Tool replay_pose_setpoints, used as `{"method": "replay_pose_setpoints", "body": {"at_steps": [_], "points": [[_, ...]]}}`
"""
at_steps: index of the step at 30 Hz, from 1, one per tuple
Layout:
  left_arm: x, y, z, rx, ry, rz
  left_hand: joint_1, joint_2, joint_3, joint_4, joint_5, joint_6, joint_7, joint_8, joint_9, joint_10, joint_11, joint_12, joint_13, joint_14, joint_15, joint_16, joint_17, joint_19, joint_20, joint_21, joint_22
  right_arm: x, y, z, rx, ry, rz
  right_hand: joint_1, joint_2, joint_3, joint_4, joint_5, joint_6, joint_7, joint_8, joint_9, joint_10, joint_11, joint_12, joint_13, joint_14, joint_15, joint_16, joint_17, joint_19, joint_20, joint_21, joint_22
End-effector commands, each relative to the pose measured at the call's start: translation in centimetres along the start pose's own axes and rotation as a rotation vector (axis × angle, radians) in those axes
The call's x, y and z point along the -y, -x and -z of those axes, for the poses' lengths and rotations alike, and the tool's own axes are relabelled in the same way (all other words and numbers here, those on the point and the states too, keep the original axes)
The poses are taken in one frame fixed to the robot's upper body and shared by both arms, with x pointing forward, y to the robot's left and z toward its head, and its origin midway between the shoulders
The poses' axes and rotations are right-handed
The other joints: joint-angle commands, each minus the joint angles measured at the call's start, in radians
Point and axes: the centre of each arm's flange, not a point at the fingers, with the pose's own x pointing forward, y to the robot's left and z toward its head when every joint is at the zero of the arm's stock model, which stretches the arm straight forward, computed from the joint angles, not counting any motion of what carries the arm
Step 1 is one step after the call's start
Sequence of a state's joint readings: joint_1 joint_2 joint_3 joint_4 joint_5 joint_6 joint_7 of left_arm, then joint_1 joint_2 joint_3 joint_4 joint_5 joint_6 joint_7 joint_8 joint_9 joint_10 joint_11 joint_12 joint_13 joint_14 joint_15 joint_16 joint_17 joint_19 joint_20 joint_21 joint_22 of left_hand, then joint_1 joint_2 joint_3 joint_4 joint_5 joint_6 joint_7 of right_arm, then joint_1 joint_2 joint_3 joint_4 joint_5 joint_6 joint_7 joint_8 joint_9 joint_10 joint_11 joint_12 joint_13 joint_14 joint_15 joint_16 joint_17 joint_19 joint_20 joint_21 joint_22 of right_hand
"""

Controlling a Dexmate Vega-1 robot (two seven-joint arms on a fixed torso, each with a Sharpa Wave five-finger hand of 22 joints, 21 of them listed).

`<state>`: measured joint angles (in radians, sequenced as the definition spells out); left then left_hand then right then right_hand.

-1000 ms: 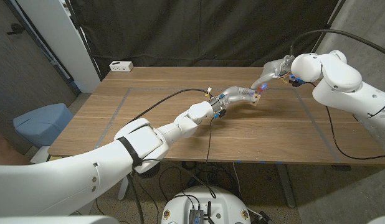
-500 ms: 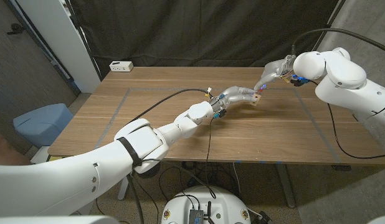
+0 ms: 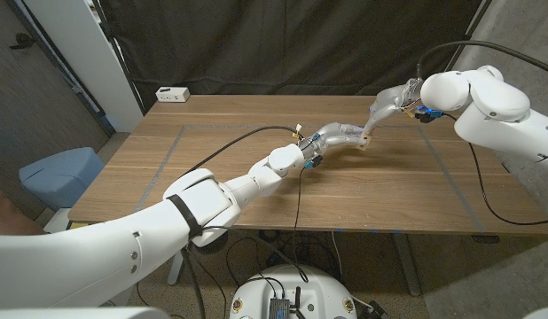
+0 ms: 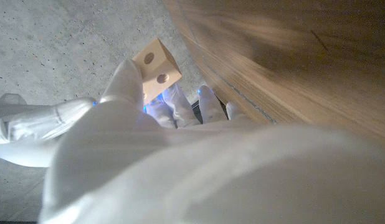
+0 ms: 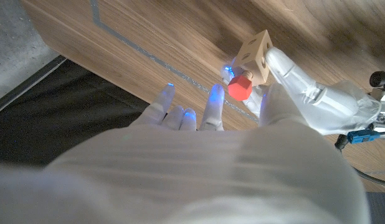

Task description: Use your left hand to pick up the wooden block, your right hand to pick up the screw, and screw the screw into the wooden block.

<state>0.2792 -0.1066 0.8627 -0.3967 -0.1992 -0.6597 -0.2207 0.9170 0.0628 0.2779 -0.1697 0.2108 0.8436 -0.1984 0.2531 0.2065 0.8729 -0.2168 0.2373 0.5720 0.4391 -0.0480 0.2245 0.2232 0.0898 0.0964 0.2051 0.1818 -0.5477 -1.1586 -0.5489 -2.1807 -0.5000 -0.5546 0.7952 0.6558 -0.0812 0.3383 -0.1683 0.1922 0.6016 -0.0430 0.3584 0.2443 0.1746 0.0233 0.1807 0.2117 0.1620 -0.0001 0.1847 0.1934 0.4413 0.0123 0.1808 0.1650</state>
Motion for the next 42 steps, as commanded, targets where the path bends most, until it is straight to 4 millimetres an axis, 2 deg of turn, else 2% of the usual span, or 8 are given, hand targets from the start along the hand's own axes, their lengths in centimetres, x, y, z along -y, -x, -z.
{"method": "replay_pose_setpoints", "body": {"at_steps": [1,6,11,20,25,30,31,42], "points": [[-0.16,-0.16,-0.03,-0.009,-0.002,0.003,-0.021,0.034,0.037,0.028,0.005,0.049,0.024,0.009,0.004,0.011,0.001,0.005,0.002,0.008,-0.082,-0.002,0.002,0.005,0.003,0.001,0.002,0.19,0.07,0.00,0.011,0.014,0.008,0.027,0.001,0.013,-0.009,-0.002,-0.012,-0.001,-0.001,0.003,-0.008,-0.007,-0.001,0.006,-0.011,-0.004,0.001,0.002,-0.005,0.001,0.000,0.003],[-0.28,-0.16,0.01,-0.012,-0.001,0.002,-0.020,0.032,0.038,0.026,0.006,0.051,0.024,0.010,0.004,0.011,0.001,0.005,0.002,0.009,-0.084,-0.002,0.001,0.005,0.002,0.001,0.002,0.35,-0.05,0.05,0.012,0.020,0.009,0.058,-0.003,0.025,-0.014,-0.002,-0.012,-0.018,0.003,0.004,-0.014,-0.015,0.003,0.006,-0.014,-0.010,0.004,0.002,-0.005,0.003,0.002,0.003],[-0.33,-0.18,0.08,-0.018,0.000,0.002,-0.021,0.031,0.037,0.026,0.005,0.051,0.024,0.009,0.004,0.012,0.001,0.005,0.002,0.009,-0.085,-0.002,0.001,0.004,0.002,0.001,0.002,0.40,-0.15,0.14,0.008,0.026,0.011,0.112,-0.008,0.045,-0.018,-0.002,0.002,-0.050,0.011,0.003,-0.019,-0.039,0.008,0.006,-0.018,-0.018,0.007,0.001,-0.005,0.002,0.004,0.003],[-0.42,-0.28,0.17,-0.029,0.004,0.004,-0.021,0.031,0.038,0.025,0.005,0.051,0.023,0.010,0.004,0.012,0.001,0.005,0.002,0.010,-0.085,-0.002,0.001,0.005,0.002,0.001,0.002,0.36,-0.22,0.35,-0.003,0.040,0.024,0.153,-0.016,0.060,-0.016,-0.001,0.014,-0.087,0.022,0.006,-0.020,-0.057,0.012,0.006,-0.016,-0.027,0.011,0.002,-0.004,0.000,0.006,0.003],[-0.41,-0.32,0.09,-0.028,0.000,0.006,-0.022,0.032,0.038,0.025,0.005,0.050,0.023,0.009,0.004,0.012,0.001,0.005,0.002,0.010,-0.084,-0.001,0.002,0.004,0.002,0.001,0.002,0.30,-0.17,0.40,0.000,0.049,0.038,0.168,-0.022,0.066,-0.013,-0.001,0.020,-0.106,0.029,0.010,-0.013,-0.077,0.016,0.006,-0.018,-0.032,0.012,0.003,-0.003,-0.003,0.006,0.003],[-0.33,-0.33,0.07,-0.026,0.002,0.007,-0.022,0.032,0.039,0.025,0.006,0.051,0.023,0.009,0.004,0.011,0.001,0.004,0.002,0.010,-0.083,-0.001,0.002,0.005,0.002,0.001,0.002,0.34,-0.12,0.42,0.004,0.060,0.048,0.178,-0.025,0.070,-0.012,0.000,0.030,-0.122,0.036,0.012,-0.012,-0.082,0.016,0.006,-0.018,-0.037,0.013,0.003,-0.002,-0.004,0.007,0.003],[-0.31,-0.33,0.08,-0.026,0.002,0.007,-0.022,0.032,0.039,0.024,0.006,0.052,0.024,0.010,0.004,0.011,0.001,0.004,0.002,0.009,-0.083,-0.001,0.002,0.004,0.002,0.001,0.002,0.34,-0.12,0.44,0.004,0.062,0.052,0.184,-0.027,0.072,-0.011,0.000,0.040,-0.133,0.042,0.013,-0.009,-0.090,0.018,0.006,-0.017,-0.040,0.014,0.004,-0.002,-0.004,0.007,0.003],[-0.14,-0.36,0.04,-0.023,0.001,0.006,-0.024,0.031,0.039,0.025,0.005,0.052,0.023,0.010,0.004,0.012,0.001,0.005,0.002,0.009,-0.084,-0.001,0.002,0.005,0.001,0.001,0.002,0.30,-0.38,0.62,0.014,0.066,0.053,0.203,-0.031,0.080,-0.008,0.002,0.062,-0.147,0.058,0.018,-0.004,-0.110,0.021,0.006,-0.014,-0.051,0.016,0.005,0.000,-0.008,0.008,0.003]]}}
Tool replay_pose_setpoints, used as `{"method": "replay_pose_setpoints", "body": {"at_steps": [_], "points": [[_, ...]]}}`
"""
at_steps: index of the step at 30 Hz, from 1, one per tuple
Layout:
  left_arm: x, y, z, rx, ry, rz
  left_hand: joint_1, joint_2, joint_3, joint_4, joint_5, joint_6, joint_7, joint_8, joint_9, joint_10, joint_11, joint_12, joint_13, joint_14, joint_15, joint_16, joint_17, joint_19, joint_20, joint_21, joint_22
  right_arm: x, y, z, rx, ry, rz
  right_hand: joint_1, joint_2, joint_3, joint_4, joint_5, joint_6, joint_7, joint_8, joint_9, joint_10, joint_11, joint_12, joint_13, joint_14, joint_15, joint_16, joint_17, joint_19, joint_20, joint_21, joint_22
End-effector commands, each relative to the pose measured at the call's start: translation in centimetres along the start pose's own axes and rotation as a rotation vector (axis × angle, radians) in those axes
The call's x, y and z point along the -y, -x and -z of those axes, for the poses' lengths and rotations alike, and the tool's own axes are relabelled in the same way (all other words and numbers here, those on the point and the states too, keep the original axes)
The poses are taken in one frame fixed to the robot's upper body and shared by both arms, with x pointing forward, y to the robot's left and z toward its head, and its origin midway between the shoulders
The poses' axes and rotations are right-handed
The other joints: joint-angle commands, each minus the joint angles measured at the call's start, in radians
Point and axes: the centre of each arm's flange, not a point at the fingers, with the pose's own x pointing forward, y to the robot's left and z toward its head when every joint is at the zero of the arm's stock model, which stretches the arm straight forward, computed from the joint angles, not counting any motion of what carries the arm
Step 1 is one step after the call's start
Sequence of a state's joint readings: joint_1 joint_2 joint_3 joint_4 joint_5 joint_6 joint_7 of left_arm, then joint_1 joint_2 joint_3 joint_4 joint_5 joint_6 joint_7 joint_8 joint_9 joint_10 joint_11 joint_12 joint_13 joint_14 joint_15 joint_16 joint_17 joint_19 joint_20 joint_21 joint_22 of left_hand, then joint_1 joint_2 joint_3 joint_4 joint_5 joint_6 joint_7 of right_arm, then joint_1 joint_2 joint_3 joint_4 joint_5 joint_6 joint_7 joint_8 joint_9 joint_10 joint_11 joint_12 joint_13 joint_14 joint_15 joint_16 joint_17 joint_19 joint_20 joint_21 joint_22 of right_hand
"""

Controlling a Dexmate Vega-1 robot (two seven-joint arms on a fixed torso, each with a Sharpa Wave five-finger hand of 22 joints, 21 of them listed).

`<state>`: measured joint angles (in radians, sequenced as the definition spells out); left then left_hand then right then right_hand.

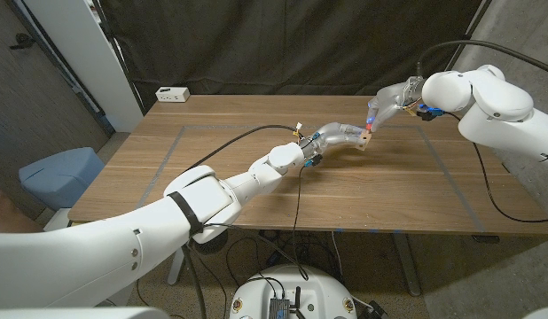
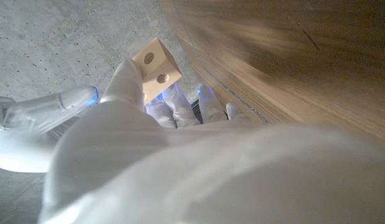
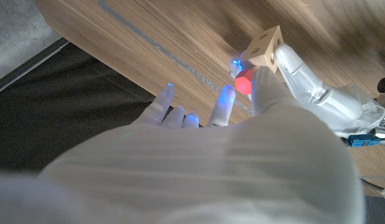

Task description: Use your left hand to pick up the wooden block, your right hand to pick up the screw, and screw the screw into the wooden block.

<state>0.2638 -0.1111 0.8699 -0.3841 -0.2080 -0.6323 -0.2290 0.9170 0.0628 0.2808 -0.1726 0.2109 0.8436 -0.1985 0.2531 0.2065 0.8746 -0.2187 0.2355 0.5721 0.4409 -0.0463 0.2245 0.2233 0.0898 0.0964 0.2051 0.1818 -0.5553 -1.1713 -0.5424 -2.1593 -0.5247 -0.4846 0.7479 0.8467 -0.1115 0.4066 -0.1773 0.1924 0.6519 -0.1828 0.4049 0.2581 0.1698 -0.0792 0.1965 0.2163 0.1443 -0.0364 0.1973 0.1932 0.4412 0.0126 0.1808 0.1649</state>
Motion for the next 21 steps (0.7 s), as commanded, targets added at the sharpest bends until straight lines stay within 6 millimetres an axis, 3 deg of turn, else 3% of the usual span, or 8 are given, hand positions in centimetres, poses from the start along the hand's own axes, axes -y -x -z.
{"method": "replay_pose_setpoints", "body": {"at_steps": [1,21], "points": [[0.20,-0.08,-0.07,0.003,0.001,0.000,-0.025,0.031,0.036,0.028,0.005,0.051,0.022,0.009,0.003,0.010,0.003,0.006,0.002,0.006,-0.086,-0.001,0.002,0.004,0.001,0.001,0.002,-0.10,-0.23,0.23,0.007,0.007,0.008,0.014,-0.001,0.012,0.001,0.002,0.012,-0.007,0.012,0.005,0.003,-0.010,0.005,0.001,0.004,-0.015,0.004,0.006,0.001,-0.009,0.008,0.003],[0.40,-0.04,-0.15,0.011,-0.001,0.003,-0.029,0.032,0.037,0.029,0.005,0.052,0.025,0.009,0.003,0.010,0.003,0.007,0.001,0.006,-0.084,-0.001,0.003,0.003,0.001,0.000,0.002,-0.40,-0.16,0.17,0.016,0.001,0.016,0.030,0.005,0.024,0.008,0.003,0.056,-0.009,0.042,0.014,0.019,-0.028,0.010,0.001,0.010,-0.026,0.009,0.010,0.004,-0.013,0.009,0.004]]}}
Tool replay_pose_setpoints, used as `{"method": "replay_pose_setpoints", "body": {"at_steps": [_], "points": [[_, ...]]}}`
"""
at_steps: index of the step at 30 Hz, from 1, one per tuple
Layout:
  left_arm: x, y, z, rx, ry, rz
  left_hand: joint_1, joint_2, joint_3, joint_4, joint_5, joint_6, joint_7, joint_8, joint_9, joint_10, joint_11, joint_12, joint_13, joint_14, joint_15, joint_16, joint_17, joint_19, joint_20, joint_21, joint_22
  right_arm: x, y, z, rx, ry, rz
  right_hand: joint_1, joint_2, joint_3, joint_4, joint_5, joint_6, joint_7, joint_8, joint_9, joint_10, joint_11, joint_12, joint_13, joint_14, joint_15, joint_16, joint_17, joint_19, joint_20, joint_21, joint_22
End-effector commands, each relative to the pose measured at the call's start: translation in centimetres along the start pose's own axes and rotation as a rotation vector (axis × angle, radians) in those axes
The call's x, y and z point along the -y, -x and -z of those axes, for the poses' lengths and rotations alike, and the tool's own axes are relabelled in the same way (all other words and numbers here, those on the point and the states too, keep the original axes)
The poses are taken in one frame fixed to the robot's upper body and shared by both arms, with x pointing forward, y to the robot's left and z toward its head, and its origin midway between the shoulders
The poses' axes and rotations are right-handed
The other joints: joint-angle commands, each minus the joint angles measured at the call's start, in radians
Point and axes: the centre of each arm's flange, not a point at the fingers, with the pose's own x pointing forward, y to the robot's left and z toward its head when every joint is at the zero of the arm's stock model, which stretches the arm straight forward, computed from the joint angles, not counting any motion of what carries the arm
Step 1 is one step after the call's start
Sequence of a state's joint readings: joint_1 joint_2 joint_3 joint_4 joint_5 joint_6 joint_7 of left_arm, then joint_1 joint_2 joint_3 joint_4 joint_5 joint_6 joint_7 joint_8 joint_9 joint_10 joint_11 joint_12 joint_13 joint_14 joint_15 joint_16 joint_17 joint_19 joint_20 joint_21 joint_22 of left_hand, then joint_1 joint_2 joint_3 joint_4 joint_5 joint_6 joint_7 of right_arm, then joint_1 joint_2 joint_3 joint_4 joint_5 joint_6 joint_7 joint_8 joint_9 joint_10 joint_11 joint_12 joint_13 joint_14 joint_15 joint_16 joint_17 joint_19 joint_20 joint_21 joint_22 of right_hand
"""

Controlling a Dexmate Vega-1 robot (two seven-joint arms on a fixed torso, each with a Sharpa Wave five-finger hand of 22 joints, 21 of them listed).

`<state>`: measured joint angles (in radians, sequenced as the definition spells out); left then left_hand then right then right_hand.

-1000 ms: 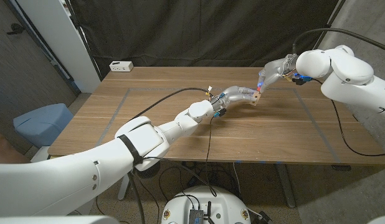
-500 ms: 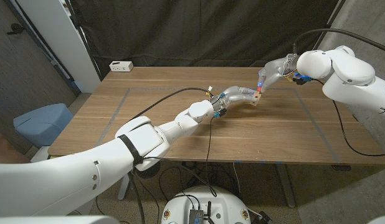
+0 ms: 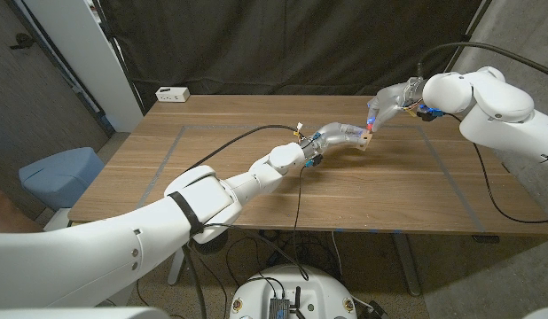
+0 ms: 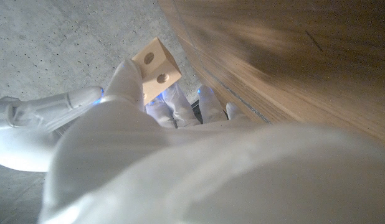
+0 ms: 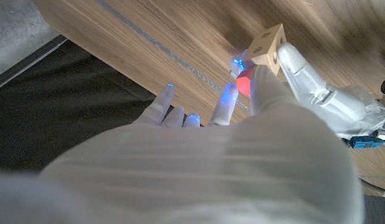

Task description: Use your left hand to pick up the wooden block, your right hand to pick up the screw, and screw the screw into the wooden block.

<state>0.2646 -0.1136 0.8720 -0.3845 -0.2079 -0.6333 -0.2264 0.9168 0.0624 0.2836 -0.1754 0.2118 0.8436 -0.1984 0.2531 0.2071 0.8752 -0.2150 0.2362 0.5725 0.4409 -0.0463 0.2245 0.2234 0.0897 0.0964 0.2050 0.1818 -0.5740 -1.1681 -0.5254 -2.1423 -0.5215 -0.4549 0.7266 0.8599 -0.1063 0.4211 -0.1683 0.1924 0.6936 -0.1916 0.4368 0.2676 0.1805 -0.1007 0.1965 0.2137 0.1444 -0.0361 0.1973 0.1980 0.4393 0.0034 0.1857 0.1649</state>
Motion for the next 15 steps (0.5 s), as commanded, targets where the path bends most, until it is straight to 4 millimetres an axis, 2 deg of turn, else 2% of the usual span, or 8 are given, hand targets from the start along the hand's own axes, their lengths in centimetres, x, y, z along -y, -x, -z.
{"method": "replay_pose_setpoints", "body": {"at_steps": [1,15], "points": [[0.24,0.04,-0.09,0.010,-0.002,0.003,-0.029,0.033,0.034,0.032,0.004,0.051,0.024,0.009,0.003,0.010,-0.001,0.006,0.001,0.007,-0.085,-0.001,0.003,0.003,0.001,0.001,0.002,-0.15,0.12,-0.10,0.009,-0.001,0.006,0.018,0.000,0.010,-0.001,0.003,0.019,-0.001,0.013,0.006,0.008,-0.008,0.010,0.003,0.011,-0.027,0.009,0.005,0.007,-0.005,0.004,0.004],[0.58,0.10,-0.30,0.028,-0.005,0.007,-0.033,0.033,0.036,0.033,0.004,0.052,0.025,0.009,0.003,0.009,0.000,0.006,0.001,0.007,-0.086,-0.002,0.002,0.003,0.001,0.000,0.002,-0.37,0.37,-0.18,0.017,-0.004,0.013,0.028,0.009,0.020,0.004,0.002,0.059,0.011,0.040,0.014,0.021,-0.021,0.013,0.003,0.017,-0.032,0.013,0.009,0.011,-0.010,0.005,0.004]]}}
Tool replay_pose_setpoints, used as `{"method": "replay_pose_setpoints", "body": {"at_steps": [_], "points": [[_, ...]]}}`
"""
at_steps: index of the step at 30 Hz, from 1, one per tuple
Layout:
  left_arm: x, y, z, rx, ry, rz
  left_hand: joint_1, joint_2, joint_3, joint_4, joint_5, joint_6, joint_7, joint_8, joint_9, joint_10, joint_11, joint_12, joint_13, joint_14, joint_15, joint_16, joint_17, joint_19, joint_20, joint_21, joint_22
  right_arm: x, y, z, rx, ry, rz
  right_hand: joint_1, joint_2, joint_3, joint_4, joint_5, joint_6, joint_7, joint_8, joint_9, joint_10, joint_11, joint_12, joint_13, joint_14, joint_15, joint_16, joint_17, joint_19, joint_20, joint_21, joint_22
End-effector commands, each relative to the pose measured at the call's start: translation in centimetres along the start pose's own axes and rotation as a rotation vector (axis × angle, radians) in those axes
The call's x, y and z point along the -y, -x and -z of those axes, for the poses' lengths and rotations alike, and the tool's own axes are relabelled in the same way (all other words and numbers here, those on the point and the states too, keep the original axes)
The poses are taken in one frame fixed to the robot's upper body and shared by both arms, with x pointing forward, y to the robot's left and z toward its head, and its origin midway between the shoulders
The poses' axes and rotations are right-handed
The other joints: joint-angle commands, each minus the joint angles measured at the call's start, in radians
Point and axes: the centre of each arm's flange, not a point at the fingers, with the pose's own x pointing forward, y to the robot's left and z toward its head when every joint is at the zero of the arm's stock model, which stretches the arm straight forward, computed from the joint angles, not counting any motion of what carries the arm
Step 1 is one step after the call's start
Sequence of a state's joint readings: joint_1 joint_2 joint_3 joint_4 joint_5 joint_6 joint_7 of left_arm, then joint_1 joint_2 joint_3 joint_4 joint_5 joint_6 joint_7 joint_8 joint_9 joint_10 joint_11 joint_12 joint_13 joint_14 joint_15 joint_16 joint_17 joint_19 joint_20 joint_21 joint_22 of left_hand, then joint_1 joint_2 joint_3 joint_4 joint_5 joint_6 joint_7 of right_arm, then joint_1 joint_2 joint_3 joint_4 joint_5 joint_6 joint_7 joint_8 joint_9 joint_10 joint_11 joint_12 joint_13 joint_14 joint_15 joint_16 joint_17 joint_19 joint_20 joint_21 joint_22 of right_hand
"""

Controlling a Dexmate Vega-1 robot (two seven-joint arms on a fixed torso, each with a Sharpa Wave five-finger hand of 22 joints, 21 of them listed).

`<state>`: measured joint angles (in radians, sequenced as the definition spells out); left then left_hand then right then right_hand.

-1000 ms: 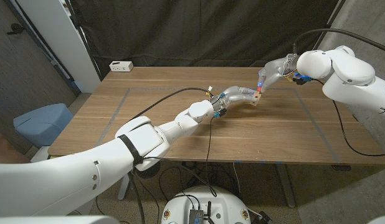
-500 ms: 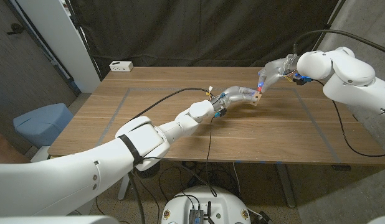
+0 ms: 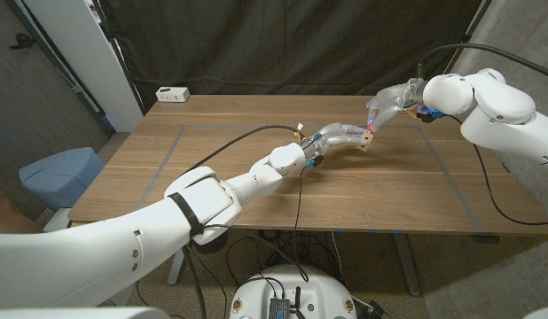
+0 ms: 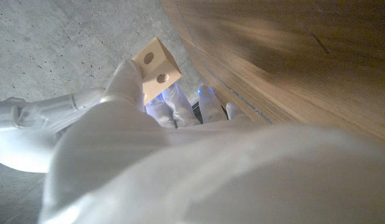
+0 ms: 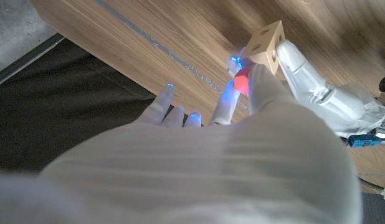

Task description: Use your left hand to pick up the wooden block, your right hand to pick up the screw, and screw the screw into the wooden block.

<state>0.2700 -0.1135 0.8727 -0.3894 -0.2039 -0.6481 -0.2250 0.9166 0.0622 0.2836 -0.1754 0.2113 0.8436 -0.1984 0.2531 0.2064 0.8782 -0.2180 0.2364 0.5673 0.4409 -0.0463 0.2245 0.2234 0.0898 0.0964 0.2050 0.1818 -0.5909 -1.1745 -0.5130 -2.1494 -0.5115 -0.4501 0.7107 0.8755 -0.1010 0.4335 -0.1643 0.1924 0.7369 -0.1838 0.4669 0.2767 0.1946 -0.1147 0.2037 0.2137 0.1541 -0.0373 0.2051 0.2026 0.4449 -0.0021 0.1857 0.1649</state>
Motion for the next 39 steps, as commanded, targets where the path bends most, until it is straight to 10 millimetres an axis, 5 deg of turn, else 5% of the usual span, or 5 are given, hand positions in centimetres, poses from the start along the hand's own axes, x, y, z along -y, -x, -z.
{"method": "replay_pose_setpoints", "body": {"at_steps": [1,39], "points": [[0.31,0.08,-0.12,0.013,-0.003,0.004,-0.032,0.033,0.037,0.033,0.005,0.052,0.026,0.009,0.003,0.006,0.003,0.005,0.006,0.007,-0.086,-0.002,0.002,0.003,0.000,0.000,0.002,-0.20,0.23,-0.07,0.008,-0.001,0.006,0.013,0.005,0.008,0.001,0.002,0.021,0.004,0.013,0.006,0.008,-0.008,0.006,0.003,0.007,-0.032,0.005,0.004,0.006,-0.004,0.005,0.004],[0.79,0.26,0.02,0.021,0.003,0.008,-0.040,0.035,0.043,0.033,0.006,0.052,0.026,0.008,0.003,0.009,0.003,0.007,0.006,0.008,-0.086,-0.004,0.001,0.003,0.000,0.001,0.002,-0.58,0.99,-0.12,0.008,-0.028,-0.001,0.004,0.016,0.016,0.011,-0.005,0.092,0.032,0.072,0.028,0.050,-0.010,0.014,0.001,0.027,-0.046,0.013,0.010,0.025,-0.013,0.009,0.004]]}}
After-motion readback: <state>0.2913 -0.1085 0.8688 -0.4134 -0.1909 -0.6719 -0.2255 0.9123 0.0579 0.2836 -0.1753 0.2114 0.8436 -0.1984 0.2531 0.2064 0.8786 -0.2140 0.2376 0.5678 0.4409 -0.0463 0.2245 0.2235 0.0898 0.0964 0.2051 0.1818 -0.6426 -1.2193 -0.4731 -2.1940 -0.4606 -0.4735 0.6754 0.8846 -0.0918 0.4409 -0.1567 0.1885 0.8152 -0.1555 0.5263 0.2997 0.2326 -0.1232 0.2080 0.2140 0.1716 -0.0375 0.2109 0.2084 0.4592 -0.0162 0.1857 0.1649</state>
